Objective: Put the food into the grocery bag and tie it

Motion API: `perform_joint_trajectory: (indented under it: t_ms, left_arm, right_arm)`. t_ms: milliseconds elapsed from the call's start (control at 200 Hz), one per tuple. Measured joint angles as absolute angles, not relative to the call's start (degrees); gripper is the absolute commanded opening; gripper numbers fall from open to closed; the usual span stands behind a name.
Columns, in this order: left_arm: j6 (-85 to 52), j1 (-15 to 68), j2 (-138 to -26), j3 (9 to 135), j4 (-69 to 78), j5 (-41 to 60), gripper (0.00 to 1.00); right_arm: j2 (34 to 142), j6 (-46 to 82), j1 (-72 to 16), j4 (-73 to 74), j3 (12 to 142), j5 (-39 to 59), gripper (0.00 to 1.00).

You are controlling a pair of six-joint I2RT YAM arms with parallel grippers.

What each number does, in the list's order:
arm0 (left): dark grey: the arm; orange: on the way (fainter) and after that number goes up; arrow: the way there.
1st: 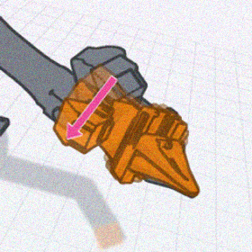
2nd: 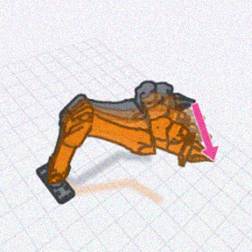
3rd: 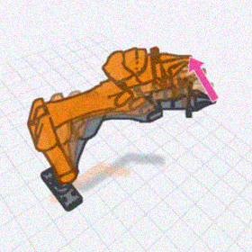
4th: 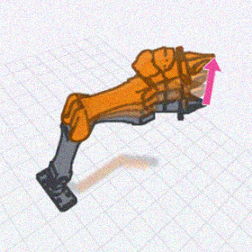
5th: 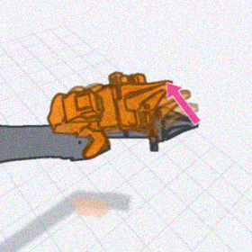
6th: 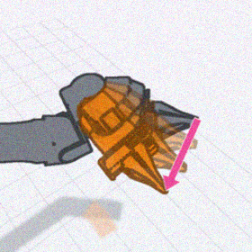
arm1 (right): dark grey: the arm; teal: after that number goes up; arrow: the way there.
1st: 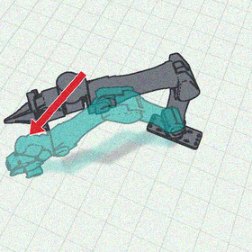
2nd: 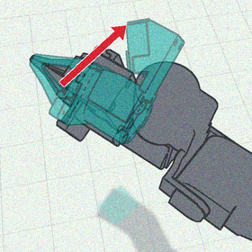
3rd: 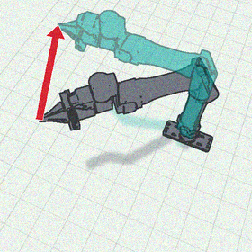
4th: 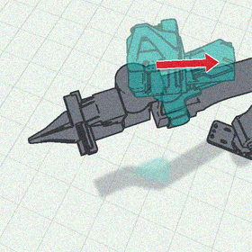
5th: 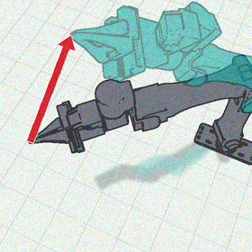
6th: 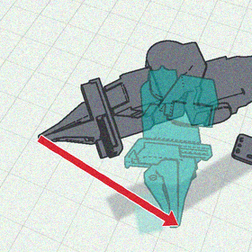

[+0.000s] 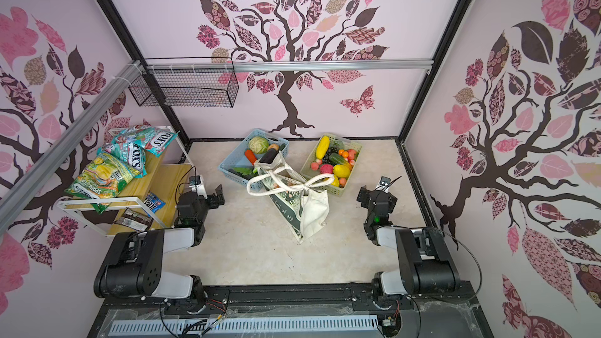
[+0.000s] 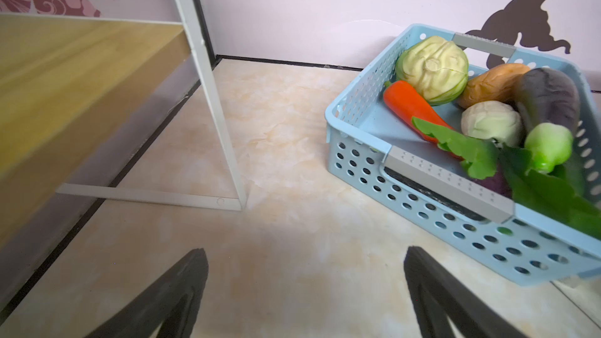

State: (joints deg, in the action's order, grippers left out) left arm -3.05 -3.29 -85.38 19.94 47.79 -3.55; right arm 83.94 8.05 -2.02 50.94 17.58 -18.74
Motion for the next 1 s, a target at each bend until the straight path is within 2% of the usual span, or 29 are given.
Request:
perform_joint_trajectory:
  t_ms: [95,315,1000]
  left_arm:
    - [-2.98,-3.49,-89.47,19.90,49.91,-1.76,0.97]
    - [-2.94,-3.20,-89.62,20.97,48.88,-1.32,0.97]
    - [-2.35,-1.45,-89.58,21.26,47.92,-3.81,0.97]
  right_arm:
    - [87.24,7.03,-2.59,57.28,15.75,-17.61,1.00]
    - [89.30,5.72,-3.09,65.25,14.59,-17.06,1.00]
    - [89.30,5.52,-3.09,67.07,14.59,-17.02,1.00]
